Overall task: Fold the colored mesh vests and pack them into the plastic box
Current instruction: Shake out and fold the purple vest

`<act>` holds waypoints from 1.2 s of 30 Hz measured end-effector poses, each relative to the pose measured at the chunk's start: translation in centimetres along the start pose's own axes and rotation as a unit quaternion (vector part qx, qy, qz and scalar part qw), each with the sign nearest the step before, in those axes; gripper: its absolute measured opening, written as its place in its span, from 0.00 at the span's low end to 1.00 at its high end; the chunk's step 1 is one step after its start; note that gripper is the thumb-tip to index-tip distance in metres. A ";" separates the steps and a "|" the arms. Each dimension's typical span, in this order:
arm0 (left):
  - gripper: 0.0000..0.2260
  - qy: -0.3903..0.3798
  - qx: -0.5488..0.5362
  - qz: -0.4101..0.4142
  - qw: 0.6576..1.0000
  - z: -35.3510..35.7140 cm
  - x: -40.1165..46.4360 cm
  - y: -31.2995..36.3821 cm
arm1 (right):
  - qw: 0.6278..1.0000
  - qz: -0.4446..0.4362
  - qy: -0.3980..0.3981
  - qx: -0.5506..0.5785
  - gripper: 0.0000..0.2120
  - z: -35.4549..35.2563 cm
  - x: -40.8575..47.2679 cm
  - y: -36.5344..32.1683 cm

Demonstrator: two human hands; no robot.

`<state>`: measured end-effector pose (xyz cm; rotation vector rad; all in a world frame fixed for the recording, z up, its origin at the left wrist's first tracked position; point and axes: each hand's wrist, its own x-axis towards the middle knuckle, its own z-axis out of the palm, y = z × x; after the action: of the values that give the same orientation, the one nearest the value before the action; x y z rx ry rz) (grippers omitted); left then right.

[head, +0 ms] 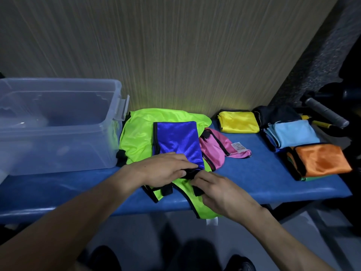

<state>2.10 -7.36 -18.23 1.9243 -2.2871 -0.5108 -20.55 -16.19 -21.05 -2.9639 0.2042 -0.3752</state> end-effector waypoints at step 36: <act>0.20 0.133 -0.041 -0.148 0.979 -2.8 -9.1 -0.2 | 0.961 0.271 0.042 0.017 0.09 -0.8 5.7 0.6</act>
<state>4.83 0.92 -14.51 2.1551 -1.8026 -0.3411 -15.40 -17.74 -19.01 -2.7025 0.9770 -0.4186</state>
